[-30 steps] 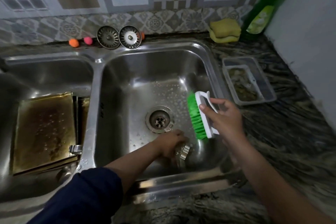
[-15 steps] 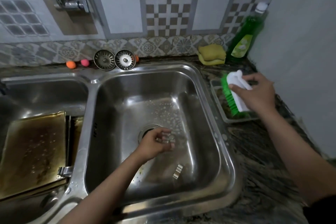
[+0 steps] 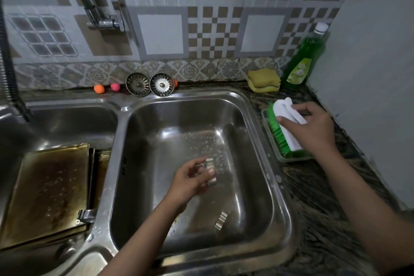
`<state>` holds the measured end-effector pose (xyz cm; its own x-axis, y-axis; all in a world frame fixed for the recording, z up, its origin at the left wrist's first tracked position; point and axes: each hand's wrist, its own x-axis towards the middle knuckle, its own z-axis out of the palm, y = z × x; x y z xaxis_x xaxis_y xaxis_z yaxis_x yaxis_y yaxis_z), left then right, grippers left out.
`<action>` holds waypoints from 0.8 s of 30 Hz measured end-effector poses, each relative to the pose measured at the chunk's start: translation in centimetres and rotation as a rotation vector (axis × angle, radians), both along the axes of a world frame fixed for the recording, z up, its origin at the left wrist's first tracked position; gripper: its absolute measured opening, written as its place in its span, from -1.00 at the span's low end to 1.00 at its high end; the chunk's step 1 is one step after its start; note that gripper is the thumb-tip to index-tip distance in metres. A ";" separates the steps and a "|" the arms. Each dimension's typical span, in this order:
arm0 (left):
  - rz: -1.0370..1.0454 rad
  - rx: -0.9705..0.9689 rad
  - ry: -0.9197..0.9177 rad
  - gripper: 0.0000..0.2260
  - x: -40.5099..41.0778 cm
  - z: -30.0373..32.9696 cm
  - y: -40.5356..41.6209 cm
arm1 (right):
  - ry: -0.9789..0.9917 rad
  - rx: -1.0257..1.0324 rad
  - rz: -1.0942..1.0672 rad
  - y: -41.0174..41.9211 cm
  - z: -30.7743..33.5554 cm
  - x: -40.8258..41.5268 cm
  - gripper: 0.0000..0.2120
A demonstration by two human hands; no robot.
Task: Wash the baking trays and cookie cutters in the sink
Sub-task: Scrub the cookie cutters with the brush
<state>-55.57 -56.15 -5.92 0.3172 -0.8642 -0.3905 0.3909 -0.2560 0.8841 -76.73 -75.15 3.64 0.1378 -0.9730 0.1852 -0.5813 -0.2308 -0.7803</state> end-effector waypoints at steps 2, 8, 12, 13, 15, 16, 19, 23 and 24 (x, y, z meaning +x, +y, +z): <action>0.021 0.004 0.021 -0.68 -0.1 0.2 0.0 | -0.125 0.034 0.047 2.7 1.1 1.2 -0.66; 0.089 -0.003 0.343 -0.75 -1.0 0.5 0.0 | -0.433 0.498 0.300 11.1 -3.9 6.8 -0.66; 0.110 0.083 0.409 -0.84 -0.4 0.3 1.6 | -0.374 0.503 0.255 11.6 -8.5 8.6 -0.70; 0.116 0.113 0.399 -0.84 -0.2 0.1 2.2 | -0.313 0.476 0.261 11.5 -9.0 8.8 -0.70; 0.120 0.144 0.386 -0.84 0.0 0.0 3.0 | -0.203 0.428 0.244 11.1 -9.7 8.9 -0.69; 0.114 0.151 0.382 -0.85 0.1 0.1 3.1 | -0.181 0.407 0.223 10.8 -9.8 8.9 -0.68; 0.128 0.174 0.350 -0.90 0.3 0.2 2.8 | -0.337 0.460 0.130 10.4 -9.3 8.8 -0.69; 0.114 0.110 0.396 -0.82 0.0 0.8 2.3 | -0.509 0.500 0.248 12.6 -8.3 9.1 -0.71; 0.101 0.086 0.424 -0.81 -0.1 1.0 2.3 | -0.489 0.467 0.260 13.0 -8.6 9.0 -0.70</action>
<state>-55.68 -53.89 -4.90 0.1944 -0.7961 -0.5731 0.7412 -0.2636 0.6174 -67.73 -62.13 -4.91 0.3833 -0.9126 -0.1425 -0.1119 0.1072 -0.9879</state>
